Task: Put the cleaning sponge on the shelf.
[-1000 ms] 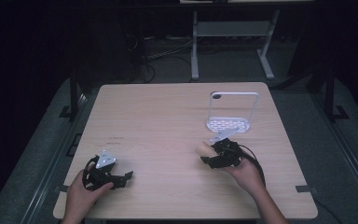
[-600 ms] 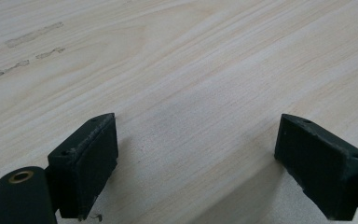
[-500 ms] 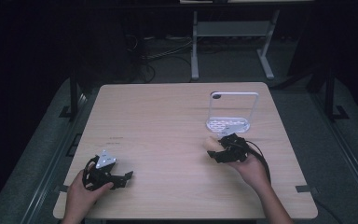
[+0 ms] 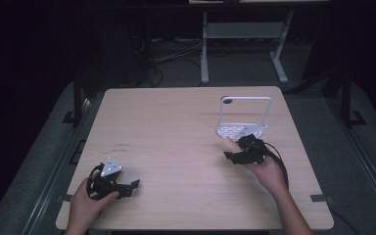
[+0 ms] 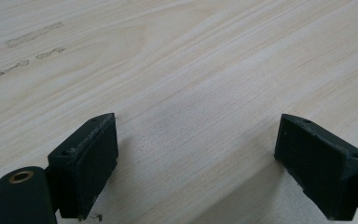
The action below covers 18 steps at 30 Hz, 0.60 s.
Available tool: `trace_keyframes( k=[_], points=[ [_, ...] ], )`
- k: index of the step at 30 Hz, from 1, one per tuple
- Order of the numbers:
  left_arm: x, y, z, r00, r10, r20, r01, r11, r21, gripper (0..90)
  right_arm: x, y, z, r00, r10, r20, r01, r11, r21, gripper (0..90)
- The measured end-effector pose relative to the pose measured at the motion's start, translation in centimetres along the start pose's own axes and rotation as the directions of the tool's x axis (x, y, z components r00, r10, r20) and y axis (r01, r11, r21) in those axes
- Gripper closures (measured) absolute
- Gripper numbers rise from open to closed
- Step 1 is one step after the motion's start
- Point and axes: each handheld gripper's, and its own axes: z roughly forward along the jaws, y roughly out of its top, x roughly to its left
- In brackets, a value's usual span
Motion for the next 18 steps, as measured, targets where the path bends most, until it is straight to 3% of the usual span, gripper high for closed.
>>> trace_keyframes(
  k=[18],
  points=[
    [0.0, 0.0, 0.0, 1.0000, -0.002, 0.001, 0.002, 1.0000, 0.001, 12.7, -3.6, 0.9, 1.1, 0.9955, 0.050, 0.081, -0.051, 0.999, 0.018, 41.5]
  ],
)
